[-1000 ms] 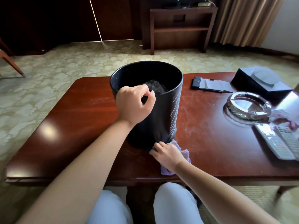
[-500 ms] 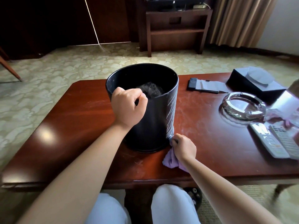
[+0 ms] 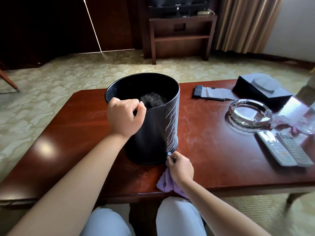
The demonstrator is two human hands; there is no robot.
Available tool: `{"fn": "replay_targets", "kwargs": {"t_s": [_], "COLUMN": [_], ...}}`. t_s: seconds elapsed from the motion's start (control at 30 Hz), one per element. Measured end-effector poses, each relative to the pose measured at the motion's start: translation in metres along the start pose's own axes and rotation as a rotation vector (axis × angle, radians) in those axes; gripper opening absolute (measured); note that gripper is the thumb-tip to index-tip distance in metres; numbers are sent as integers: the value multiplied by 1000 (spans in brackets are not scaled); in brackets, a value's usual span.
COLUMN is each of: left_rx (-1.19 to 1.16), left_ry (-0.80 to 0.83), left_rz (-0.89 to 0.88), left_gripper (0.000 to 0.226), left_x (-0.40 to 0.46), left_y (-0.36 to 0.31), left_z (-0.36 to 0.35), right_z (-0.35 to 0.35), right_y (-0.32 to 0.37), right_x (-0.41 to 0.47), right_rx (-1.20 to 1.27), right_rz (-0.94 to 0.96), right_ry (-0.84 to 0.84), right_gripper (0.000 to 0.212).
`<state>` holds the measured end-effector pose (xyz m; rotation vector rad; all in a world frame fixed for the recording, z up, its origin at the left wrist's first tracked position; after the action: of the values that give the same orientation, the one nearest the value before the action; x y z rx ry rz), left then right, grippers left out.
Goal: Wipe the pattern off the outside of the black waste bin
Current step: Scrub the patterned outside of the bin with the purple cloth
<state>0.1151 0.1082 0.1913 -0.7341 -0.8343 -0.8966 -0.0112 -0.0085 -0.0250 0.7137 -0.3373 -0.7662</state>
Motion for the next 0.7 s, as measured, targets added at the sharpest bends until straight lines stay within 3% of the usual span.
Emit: {"fn": "replay_targets", "kwargs": {"t_s": [0.13, 0.27, 0.7], "left_rx": [159, 148, -9], "left_ry": [-93, -126, -192], "left_rz": [70, 199, 164], "left_gripper": [43, 43, 44], "left_x": [-5, -8, -6], "left_y": [-21, -28, -7], "left_z": [-8, -17, -12], "right_z": [0, 1, 1], "right_y": [-2, -6, -9], "right_x": [-2, 0, 5], "right_rx": [85, 178, 312], "right_rz": [-94, -199, -342], "right_ry": [1, 3, -68], "right_gripper": [13, 12, 13]}}
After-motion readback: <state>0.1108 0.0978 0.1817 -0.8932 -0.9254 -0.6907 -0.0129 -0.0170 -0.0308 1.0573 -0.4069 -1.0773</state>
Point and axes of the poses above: each hand's wrist, its own x-axis towards the middle knuckle, its own z-axis out of the back of the hand, y = z × x, the point moved 6 cm from there along x, towards the middle knuckle, and after that the axes turned 6 degrees about z, right-handed, at the moved point
